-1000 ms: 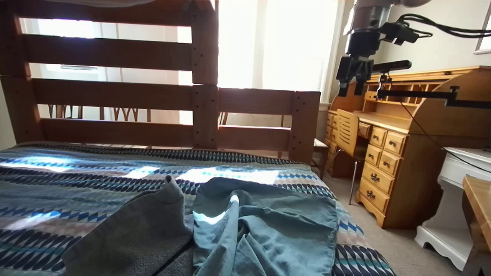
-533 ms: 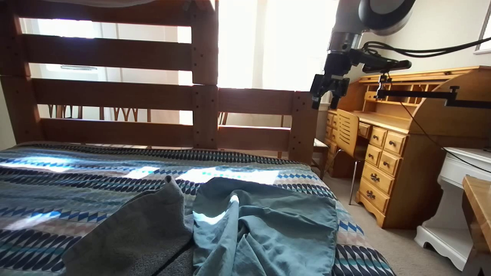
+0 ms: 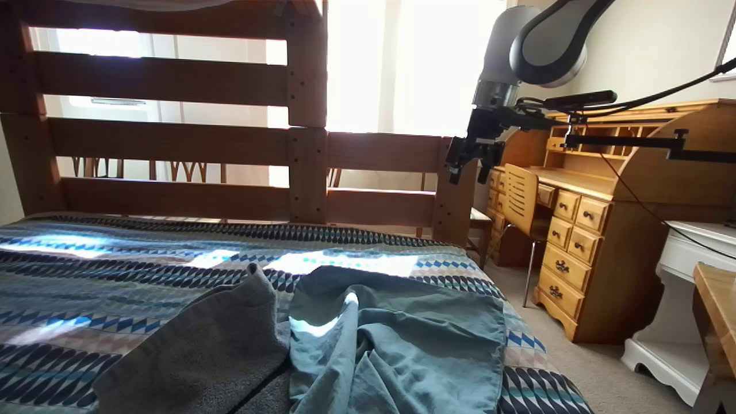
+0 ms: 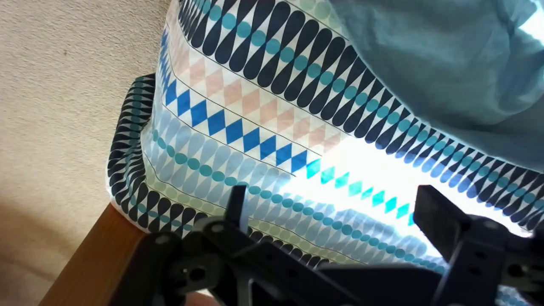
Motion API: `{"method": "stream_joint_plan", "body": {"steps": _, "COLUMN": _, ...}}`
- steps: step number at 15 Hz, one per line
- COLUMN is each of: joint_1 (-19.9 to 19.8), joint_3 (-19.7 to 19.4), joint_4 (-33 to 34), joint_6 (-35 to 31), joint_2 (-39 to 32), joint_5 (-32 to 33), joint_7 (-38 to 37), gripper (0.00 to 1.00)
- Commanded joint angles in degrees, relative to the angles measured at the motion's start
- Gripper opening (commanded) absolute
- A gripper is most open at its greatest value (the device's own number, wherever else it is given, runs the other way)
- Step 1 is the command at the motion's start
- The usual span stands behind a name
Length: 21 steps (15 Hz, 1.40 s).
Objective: Move the right end of the blanket to the left
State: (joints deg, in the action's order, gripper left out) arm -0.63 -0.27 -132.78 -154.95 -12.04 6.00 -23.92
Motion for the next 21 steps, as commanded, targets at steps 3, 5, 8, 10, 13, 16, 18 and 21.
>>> {"method": "stream_joint_plan", "body": {"steps": 3, "joint_1": 5.30, "joint_3": -4.53, "joint_4": 5.50, "joint_6": -3.46, "joint_2": -10.52, "joint_5": 0.30, "joint_7": -4.34, "gripper": 1.00}}
{"method": "stream_joint_plan", "body": {"steps": 5, "joint_1": 7.54, "joint_3": -6.59, "joint_4": 7.28, "joint_6": -4.94, "joint_2": -14.01, "joint_5": 0.09, "joint_7": -6.88, "gripper": 1.00}}
{"method": "stream_joint_plan", "body": {"steps": 8, "joint_1": 9.82, "joint_3": -8.70, "joint_4": 10.01, "joint_6": -4.28, "joint_2": -19.09, "joint_5": -1.59, "joint_7": -8.96, "gripper": 1.00}}
{"method": "stream_joint_plan", "body": {"steps": 10, "joint_1": 9.57, "joint_3": -8.54, "joint_4": 7.74, "joint_6": -3.92, "joint_2": -16.80, "joint_5": -1.94, "joint_7": -6.74, "gripper": 1.00}}
{"method": "stream_joint_plan", "body": {"steps": 13, "joint_1": 10.07, "joint_3": -9.05, "joint_4": 8.27, "joint_6": -3.94, "joint_2": -17.97, "joint_5": -1.92, "joint_7": -6.85, "gripper": 1.00}}
{"method": "stream_joint_plan", "body": {"steps": 16, "joint_1": 9.21, "joint_3": -8.20, "joint_4": 9.01, "joint_6": -5.53, "joint_2": -19.19, "joint_5": -3.14, "joint_7": -6.83, "gripper": 1.00}}
{"method": "stream_joint_plan", "body": {"steps": 18, "joint_1": 8.02, "joint_3": -7.08, "joint_4": 11.70, "joint_6": -7.40, "joint_2": -22.76, "joint_5": -6.74, "joint_7": -7.96, "gripper": 1.00}}
{"method": "stream_joint_plan", "body": {"steps": 21, "joint_1": 7.16, "joint_3": -5.97, "joint_4": 15.79, "joint_6": -8.31, "joint_2": -27.59, "joint_5": -11.55, "joint_7": -7.85, "gripper": 1.00}}
